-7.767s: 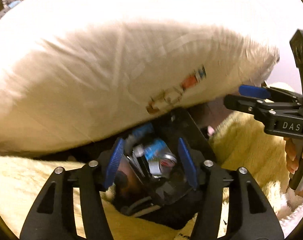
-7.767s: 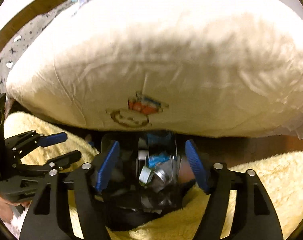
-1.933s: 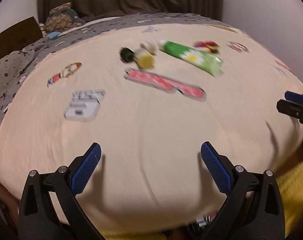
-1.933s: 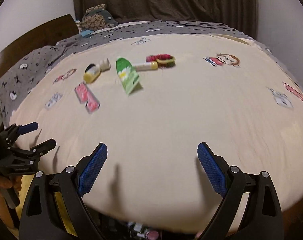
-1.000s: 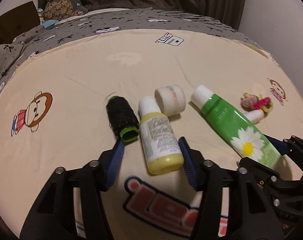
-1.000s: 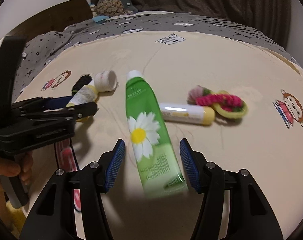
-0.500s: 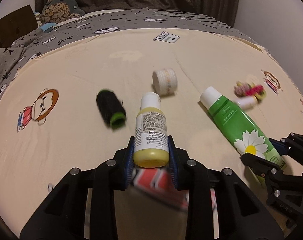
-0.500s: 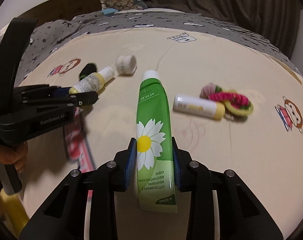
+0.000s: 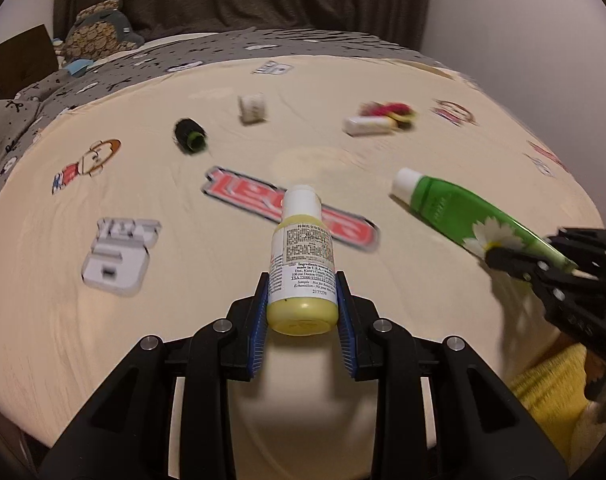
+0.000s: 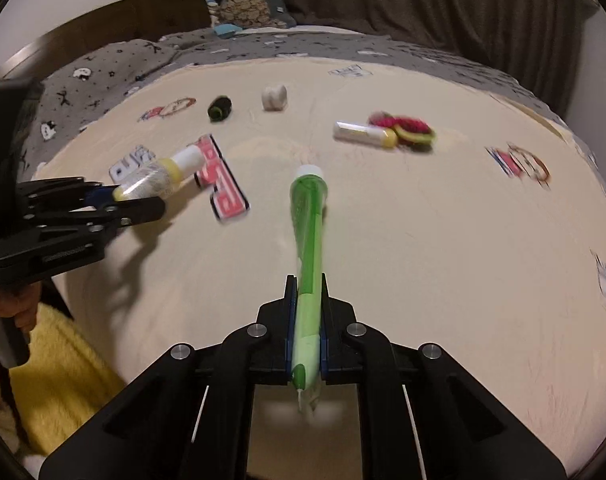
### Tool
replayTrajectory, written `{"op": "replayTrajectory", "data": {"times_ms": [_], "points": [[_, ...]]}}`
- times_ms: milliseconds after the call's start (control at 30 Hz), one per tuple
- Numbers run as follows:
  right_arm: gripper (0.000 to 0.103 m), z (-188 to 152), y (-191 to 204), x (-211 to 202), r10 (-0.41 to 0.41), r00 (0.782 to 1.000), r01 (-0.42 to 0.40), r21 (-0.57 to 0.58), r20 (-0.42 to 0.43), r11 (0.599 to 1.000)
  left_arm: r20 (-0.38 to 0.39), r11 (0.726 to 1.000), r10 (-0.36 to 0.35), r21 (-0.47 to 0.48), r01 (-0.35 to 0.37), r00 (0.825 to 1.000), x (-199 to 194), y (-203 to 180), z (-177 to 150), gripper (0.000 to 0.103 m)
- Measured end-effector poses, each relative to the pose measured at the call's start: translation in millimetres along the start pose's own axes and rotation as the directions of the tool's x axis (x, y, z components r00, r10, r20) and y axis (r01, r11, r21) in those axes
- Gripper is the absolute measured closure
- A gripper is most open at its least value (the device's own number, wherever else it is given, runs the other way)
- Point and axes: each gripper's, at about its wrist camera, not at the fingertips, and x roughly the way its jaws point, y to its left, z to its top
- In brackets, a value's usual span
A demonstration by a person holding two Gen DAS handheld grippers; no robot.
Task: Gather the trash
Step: 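Lower yellow bottle with left tool and green tube with right tool into bin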
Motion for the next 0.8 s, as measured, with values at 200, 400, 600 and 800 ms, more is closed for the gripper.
{"op": "replayTrajectory", "data": {"times_ms": [200,400,600,800], "points": [[0.093,-34,1,-37,0.027,0.999,-0.028,0.015,0.032,0.999,0.004,0.998,-0.062,0.034,0.062,0.998,-28,-30,-38,0.074],[0.093,-82,4,-78,0.075,0.996,-0.075,0.016,0.037,0.997,-0.009,0.991,-0.104,0.078,0.105,0.995,-51,-52,-77,0.074],[0.093,-125,7,-95,0.087,0.996,-0.086,0.073,-0.010,0.994,-0.059,0.985,-0.140,0.096,0.146,0.988,-58,-73,-116,0.074],[0.093,-160,17,-91,0.107,0.986,-0.094,0.110,-0.124,0.990,-0.145,0.973,-0.191,0.099,0.207,0.971,-50,-89,-151,0.074]]}}
